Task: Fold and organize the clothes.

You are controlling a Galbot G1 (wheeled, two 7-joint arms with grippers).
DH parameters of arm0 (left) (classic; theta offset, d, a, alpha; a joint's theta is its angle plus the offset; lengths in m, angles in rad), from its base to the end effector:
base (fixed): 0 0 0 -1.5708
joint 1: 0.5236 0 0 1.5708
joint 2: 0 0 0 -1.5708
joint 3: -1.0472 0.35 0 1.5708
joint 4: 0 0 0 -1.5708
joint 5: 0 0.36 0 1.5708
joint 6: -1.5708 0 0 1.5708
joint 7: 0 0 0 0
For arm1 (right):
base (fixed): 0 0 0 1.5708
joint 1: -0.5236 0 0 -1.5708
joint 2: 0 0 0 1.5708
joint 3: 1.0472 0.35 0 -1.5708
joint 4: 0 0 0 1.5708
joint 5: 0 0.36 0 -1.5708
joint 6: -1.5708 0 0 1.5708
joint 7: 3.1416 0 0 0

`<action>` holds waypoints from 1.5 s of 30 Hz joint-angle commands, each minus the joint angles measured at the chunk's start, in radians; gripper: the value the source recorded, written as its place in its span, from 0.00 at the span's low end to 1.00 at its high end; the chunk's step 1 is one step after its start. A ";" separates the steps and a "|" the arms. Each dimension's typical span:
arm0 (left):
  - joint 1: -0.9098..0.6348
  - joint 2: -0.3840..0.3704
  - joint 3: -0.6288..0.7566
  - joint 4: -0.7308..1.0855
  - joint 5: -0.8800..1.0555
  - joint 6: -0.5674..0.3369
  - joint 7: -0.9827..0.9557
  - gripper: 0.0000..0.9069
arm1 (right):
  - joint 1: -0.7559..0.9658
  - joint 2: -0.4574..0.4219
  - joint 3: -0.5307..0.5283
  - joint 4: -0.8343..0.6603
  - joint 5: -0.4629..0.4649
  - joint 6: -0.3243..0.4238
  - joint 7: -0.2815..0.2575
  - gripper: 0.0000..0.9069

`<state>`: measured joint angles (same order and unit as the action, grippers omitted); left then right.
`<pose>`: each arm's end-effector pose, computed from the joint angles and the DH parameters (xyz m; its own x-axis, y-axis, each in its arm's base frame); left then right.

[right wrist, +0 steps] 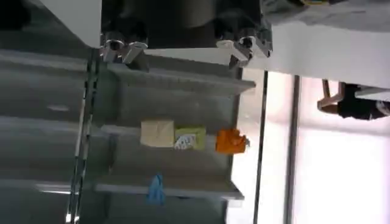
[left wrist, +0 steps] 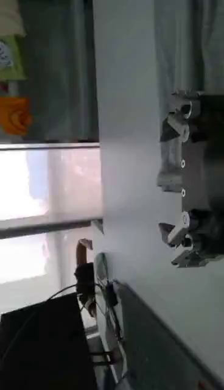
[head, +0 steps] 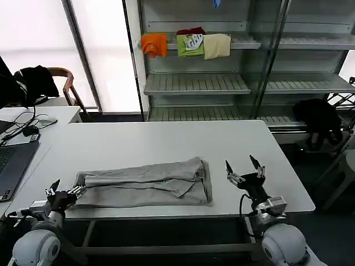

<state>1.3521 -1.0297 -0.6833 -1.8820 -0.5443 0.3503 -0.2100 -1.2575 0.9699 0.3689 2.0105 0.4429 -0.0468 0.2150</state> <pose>0.2695 0.1702 -0.2708 -0.9376 -0.1884 0.2924 -0.1720 0.9818 0.0809 0.2750 -0.0698 -0.2537 -0.9880 -0.1452 -0.0534 -0.1401 0.9861 -0.0892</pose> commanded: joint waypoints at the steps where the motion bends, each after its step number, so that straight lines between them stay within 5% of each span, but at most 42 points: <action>1: -0.020 -0.054 0.012 0.066 -0.051 -0.059 0.002 1.00 | -0.074 -0.001 0.108 -0.051 0.026 0.169 -0.056 1.00; 5: -0.027 -0.055 0.021 0.077 -0.101 -0.042 0.003 0.94 | -0.077 0.002 0.107 -0.052 0.026 0.171 -0.056 1.00; 6: -0.029 -0.056 0.022 0.075 -0.120 -0.032 0.004 0.72 | -0.074 0.002 0.106 -0.054 0.027 0.171 -0.056 1.00; 7: -0.031 -0.056 0.024 0.072 -0.133 -0.026 0.002 0.37 | -0.073 0.002 0.106 -0.054 0.027 0.170 -0.056 1.00; 9: -0.040 -0.057 0.028 0.073 -0.141 -0.012 0.002 0.14 | -0.067 0.002 0.105 -0.054 0.027 0.170 -0.056 1.00; 21: -0.066 -0.052 0.037 0.122 -0.179 0.026 0.019 0.03 | -0.064 0.003 0.103 -0.049 0.030 0.170 -0.056 1.00; 25: -0.068 -0.056 0.041 0.124 -0.172 0.025 0.026 0.03 | -0.065 0.006 0.102 -0.047 0.030 0.170 -0.055 1.00; 26: -0.068 -0.056 0.041 0.124 -0.166 0.024 0.027 0.10 | -0.065 0.006 0.102 -0.045 0.031 0.169 -0.055 1.00; 27: -0.069 -0.057 0.041 0.125 -0.151 0.020 0.025 0.27 | -0.066 0.007 0.101 -0.044 0.031 0.169 -0.055 1.00; 28: -0.068 -0.058 0.040 0.124 -0.140 0.016 0.025 0.66 | -0.066 0.007 0.101 -0.044 0.031 0.168 -0.056 1.00; 31: -0.065 -0.053 0.032 0.119 -0.116 0.000 0.025 0.88 | -0.066 0.009 0.099 -0.046 0.030 0.168 -0.055 1.00; 42: -0.067 -0.046 0.032 0.142 -0.082 -0.004 0.029 0.90 | -0.057 0.015 0.086 -0.049 0.030 0.164 -0.055 1.00; 45: -0.072 -0.049 0.034 0.160 -0.077 -0.008 0.032 0.82 | -0.056 0.015 0.086 -0.049 0.031 0.163 -0.055 1.00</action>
<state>1.2850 -1.0760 -0.6520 -1.7540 -0.6447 0.3459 -0.1804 -1.3138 0.9842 0.4535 1.9619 0.4726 0.1135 0.1606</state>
